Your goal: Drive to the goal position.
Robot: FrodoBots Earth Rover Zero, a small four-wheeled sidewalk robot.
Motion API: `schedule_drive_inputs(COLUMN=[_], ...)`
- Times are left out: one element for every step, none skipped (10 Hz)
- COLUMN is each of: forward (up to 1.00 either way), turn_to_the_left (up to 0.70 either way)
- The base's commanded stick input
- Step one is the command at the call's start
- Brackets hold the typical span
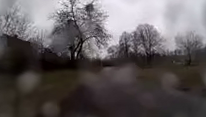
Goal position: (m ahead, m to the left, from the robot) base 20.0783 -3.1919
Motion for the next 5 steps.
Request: schedule_drive_inputs(forward=[0.85, 0.85, 0.85, 0.85, 0.85], turn_to_the_left=[0.00, 0.00, 0.00, 0.00, 0.00])
